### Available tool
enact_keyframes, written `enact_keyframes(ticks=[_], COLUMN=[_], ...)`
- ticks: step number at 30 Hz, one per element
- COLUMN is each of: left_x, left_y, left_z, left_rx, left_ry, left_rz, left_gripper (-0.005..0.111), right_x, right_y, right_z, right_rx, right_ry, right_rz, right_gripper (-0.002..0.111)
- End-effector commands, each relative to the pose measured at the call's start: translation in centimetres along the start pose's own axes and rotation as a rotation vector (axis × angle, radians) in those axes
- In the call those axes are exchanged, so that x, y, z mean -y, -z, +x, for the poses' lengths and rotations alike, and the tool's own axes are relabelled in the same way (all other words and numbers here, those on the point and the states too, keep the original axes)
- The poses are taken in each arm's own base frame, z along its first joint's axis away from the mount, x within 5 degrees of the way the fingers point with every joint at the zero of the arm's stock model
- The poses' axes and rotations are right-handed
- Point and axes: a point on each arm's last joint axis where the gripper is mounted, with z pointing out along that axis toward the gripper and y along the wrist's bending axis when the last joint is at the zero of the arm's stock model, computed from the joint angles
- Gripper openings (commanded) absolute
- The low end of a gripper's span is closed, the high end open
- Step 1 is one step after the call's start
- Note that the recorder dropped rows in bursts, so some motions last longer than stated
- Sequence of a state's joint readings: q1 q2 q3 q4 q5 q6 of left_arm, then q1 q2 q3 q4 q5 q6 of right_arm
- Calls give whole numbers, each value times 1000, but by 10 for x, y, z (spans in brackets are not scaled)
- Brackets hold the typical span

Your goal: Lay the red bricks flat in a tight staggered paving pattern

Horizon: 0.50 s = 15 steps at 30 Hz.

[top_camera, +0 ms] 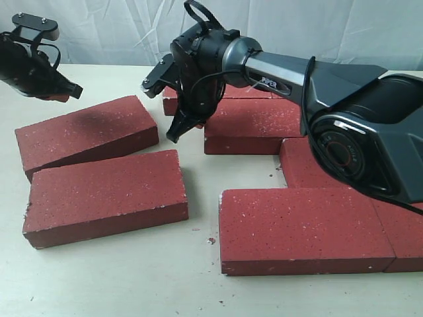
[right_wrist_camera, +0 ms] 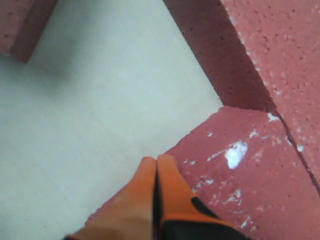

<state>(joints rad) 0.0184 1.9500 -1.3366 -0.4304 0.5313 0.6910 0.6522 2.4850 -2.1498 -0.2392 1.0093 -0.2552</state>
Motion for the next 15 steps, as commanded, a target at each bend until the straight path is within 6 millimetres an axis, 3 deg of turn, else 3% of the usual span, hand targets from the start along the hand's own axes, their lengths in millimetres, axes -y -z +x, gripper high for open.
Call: enact_keyframes(ticks=[1,8,15], left_x=[1,0,0], left_y=[4,4,4], left_z=[-2,-2,-2], left_rx=[18,23,23], left_ry=[4,4,2], left_rz=[-5,-9,-9], left_gripper=[0,0,0], right_x=[40,65,69], right_y=[-8,-14,-14], right_z=[23,39,44], right_rx=[-86,-91,-109], right_ry=[-25,-134,-141], right_rz=[82,28,30], right_gripper=[-1,-1,-1])
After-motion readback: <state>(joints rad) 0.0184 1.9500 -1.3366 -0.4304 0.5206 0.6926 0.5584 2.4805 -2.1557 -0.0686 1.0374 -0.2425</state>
